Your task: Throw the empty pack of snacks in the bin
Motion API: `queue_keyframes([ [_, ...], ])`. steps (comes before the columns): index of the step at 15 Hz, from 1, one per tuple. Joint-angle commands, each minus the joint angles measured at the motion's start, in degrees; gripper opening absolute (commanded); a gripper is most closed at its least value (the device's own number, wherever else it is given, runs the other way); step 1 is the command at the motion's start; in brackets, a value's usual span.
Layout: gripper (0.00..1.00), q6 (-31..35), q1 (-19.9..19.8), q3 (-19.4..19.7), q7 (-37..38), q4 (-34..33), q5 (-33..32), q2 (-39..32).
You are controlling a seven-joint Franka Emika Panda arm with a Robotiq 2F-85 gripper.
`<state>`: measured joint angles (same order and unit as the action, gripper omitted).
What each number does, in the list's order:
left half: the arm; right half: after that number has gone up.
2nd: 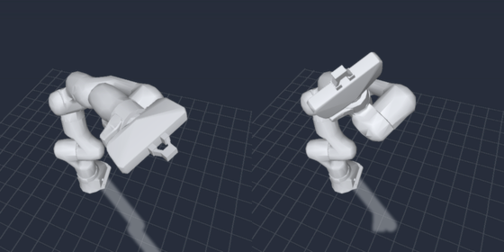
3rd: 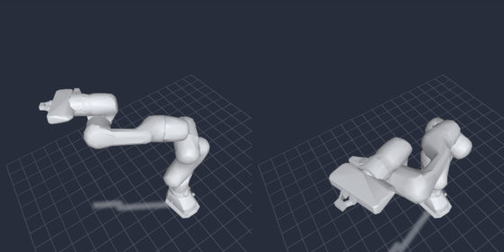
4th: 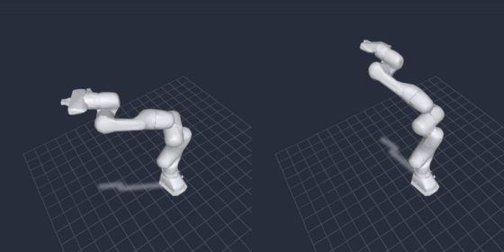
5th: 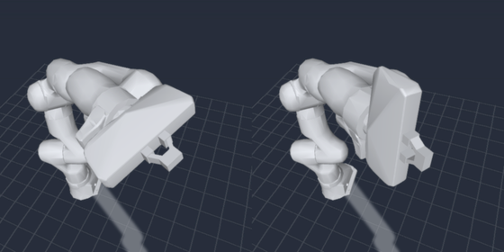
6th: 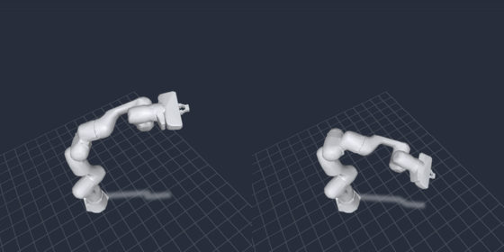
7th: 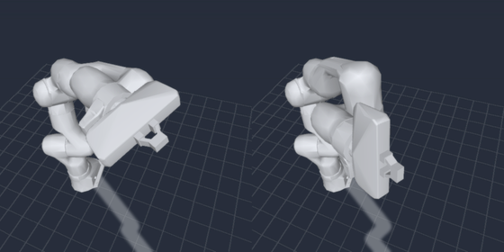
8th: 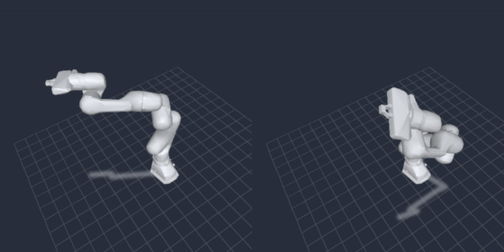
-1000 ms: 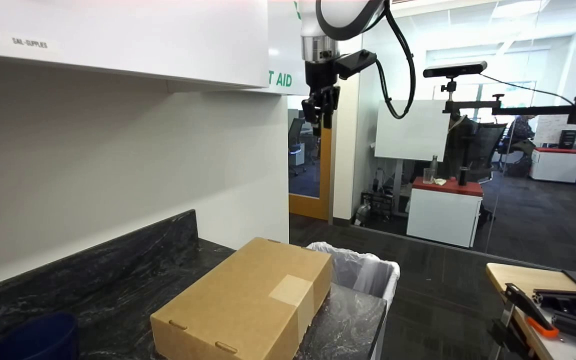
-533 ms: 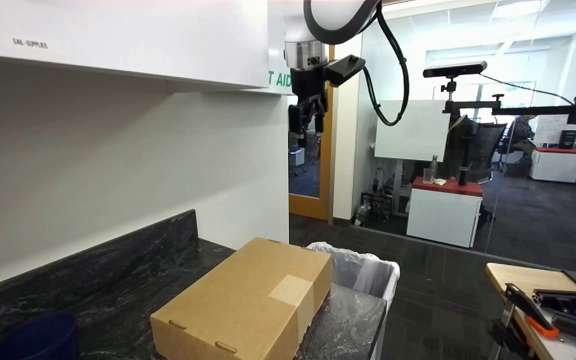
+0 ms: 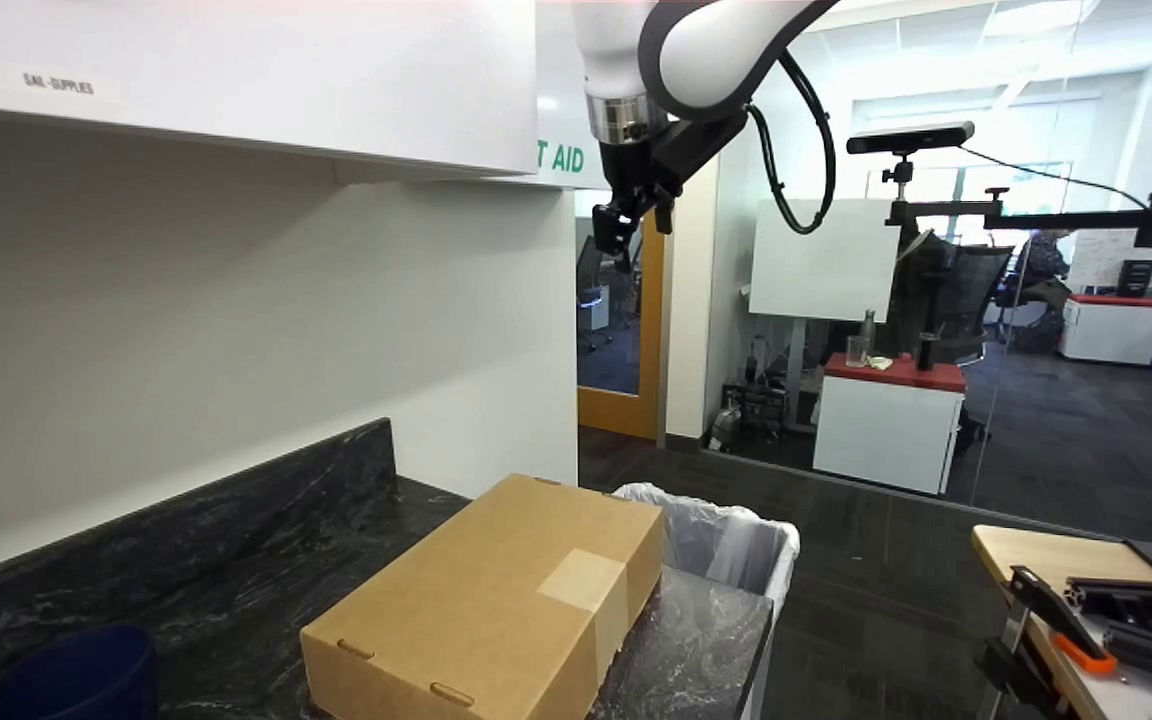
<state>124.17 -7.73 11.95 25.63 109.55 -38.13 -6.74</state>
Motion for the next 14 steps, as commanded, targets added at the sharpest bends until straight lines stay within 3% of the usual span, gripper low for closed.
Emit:
queue_keyframes([
  [1,1.0,-5.5,0.4,-0.4,0.8,3.6,-1.1,3.8],
  [2,1.0,-3.1,-0.3,-0.2,-0.1,0.2,0.0,0.4],
  [14,1.0,-3.4,-0.2,-0.3,-0.1,0.1,0.1,0.1],
])
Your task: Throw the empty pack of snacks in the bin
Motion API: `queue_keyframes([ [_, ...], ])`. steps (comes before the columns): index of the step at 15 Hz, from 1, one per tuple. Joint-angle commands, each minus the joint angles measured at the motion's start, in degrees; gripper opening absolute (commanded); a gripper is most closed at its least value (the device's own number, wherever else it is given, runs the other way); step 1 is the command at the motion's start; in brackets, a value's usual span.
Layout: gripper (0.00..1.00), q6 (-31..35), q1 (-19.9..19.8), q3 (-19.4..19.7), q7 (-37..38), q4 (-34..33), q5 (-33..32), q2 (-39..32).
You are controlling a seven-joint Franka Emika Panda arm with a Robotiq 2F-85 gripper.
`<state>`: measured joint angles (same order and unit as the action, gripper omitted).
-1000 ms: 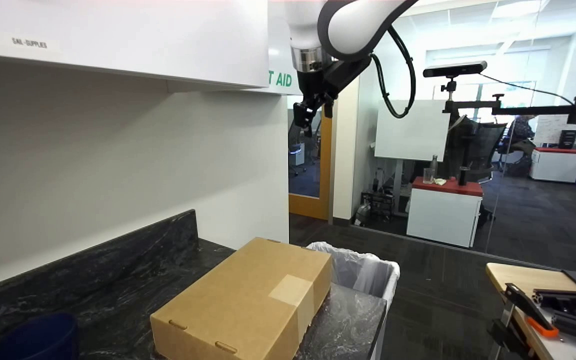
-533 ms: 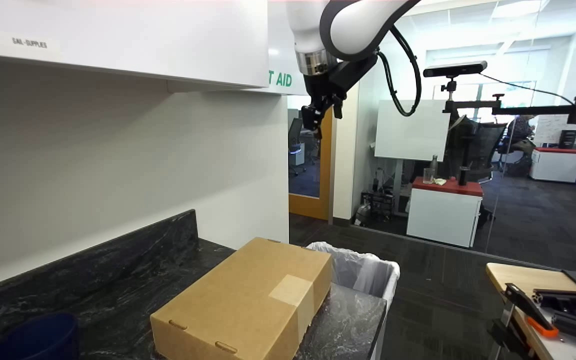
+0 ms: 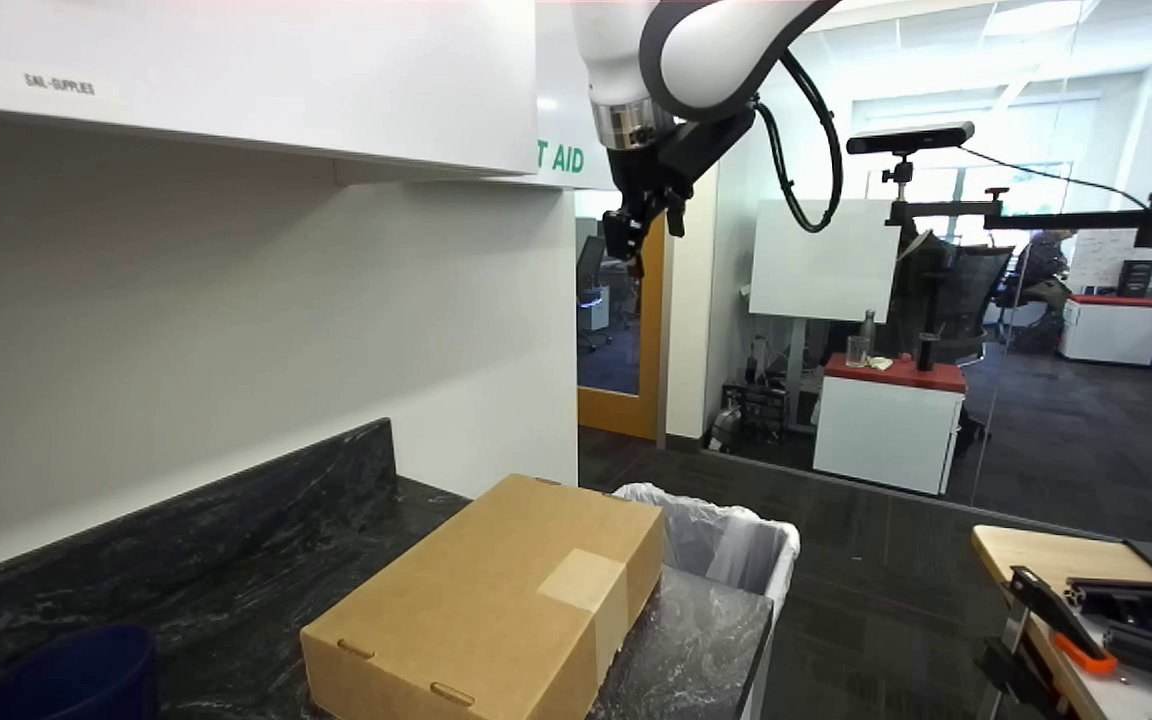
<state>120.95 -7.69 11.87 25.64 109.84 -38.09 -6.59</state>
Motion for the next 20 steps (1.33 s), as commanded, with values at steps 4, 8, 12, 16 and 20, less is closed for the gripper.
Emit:
queue_keyframes([
  [4,1.0,-0.1,-0.2,-0.2,-0.1,-0.1,0.0,0.0],
  [8,1.0,-0.1,-0.2,-0.2,-0.1,-0.1,0.0,0.0],
  [12,1.0,-0.1,-0.2,-0.2,-0.1,-0.1,0.0,0.0],
  [16,1.0,-0.1,-0.2,-0.2,-0.1,-0.1,0.0,0.0],
  [20,1.0,-0.2,0.7,-1.1,2.6,-0.7,1.2,-0.4],
])
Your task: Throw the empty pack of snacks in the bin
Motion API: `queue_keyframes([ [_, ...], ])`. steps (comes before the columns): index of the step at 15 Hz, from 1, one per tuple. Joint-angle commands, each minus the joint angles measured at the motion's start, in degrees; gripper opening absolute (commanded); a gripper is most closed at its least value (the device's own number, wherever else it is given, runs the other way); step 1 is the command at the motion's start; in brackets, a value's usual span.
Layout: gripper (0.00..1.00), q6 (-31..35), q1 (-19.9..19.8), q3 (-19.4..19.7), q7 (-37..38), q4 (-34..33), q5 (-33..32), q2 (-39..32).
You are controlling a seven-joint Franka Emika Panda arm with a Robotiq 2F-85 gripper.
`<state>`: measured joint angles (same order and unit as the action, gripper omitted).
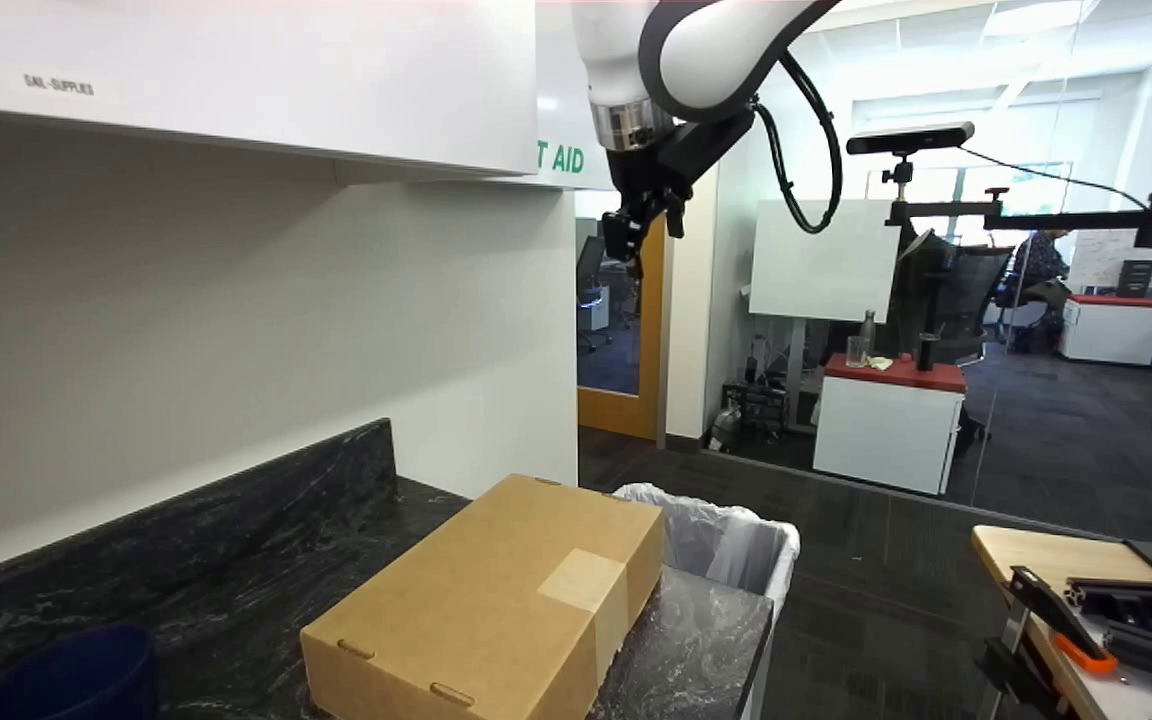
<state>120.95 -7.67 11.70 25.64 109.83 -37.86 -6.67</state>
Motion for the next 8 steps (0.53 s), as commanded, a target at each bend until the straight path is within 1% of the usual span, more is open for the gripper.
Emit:
queue_keyframes([
  [1,1.0,-0.2,1.0,-1.3,4.2,-0.5,0.7,-0.3],
  [3,1.0,-0.8,1.9,-1.5,10.2,0.5,-3.1,0.3],
  [5,1.0,-3.1,2.4,-1.3,17.2,1.3,-6.8,1.4],
  [6,1.0,-5.1,2.4,-1.2,19.8,1.3,-8.5,1.8],
  [8,1.0,-11.3,2.1,-1.3,22.9,2.2,-9.6,4.1],
])
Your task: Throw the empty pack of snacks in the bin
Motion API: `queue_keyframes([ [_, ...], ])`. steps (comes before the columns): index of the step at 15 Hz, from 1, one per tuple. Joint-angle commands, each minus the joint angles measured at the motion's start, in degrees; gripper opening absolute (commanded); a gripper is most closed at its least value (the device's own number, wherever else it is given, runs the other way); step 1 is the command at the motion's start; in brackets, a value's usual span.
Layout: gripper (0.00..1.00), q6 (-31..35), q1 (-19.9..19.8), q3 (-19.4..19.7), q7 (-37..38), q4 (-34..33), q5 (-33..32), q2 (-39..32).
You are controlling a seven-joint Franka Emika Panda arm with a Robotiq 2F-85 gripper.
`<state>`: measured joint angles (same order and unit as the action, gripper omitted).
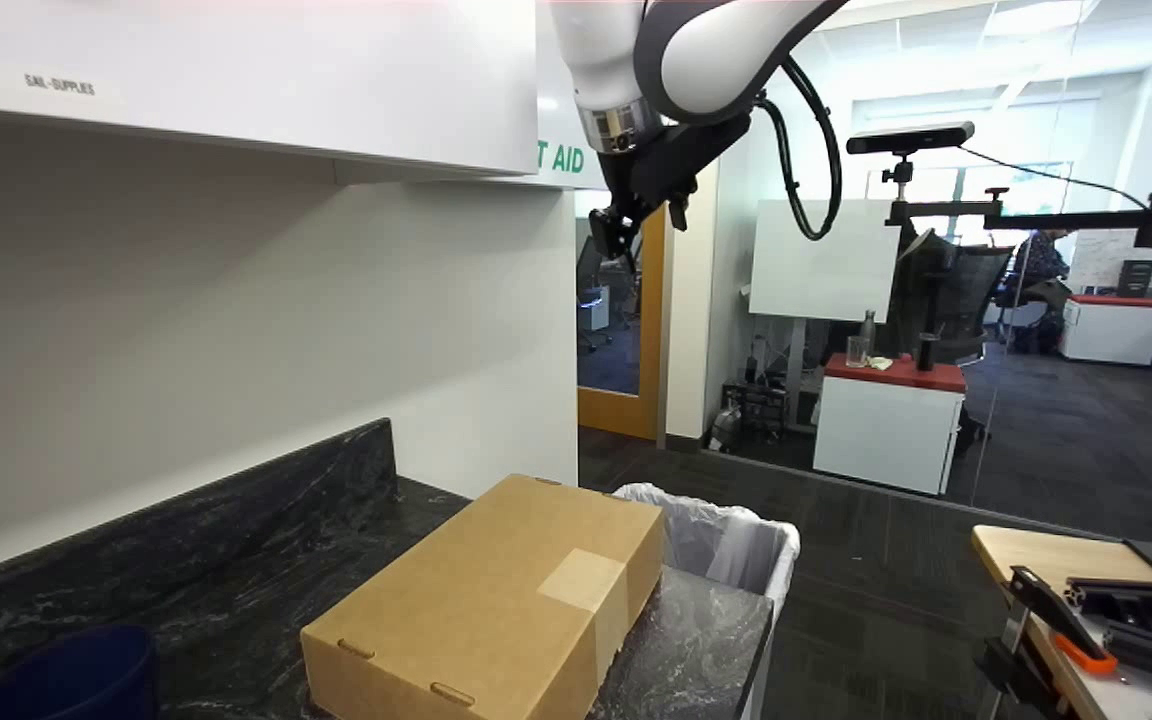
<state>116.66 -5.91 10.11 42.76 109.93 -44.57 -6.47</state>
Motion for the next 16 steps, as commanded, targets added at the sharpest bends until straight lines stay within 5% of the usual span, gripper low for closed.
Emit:
queue_keyframes([
  [1,1.0,-10.6,0.3,0.0,7.2,3.1,-3.0,5.3],
  [7,1.0,-31.9,0.3,-2.8,8.4,6.7,2.1,11.0],
  [16,1.0,-20.7,1.2,-5.8,-0.5,13.6,3.8,15.6],
])
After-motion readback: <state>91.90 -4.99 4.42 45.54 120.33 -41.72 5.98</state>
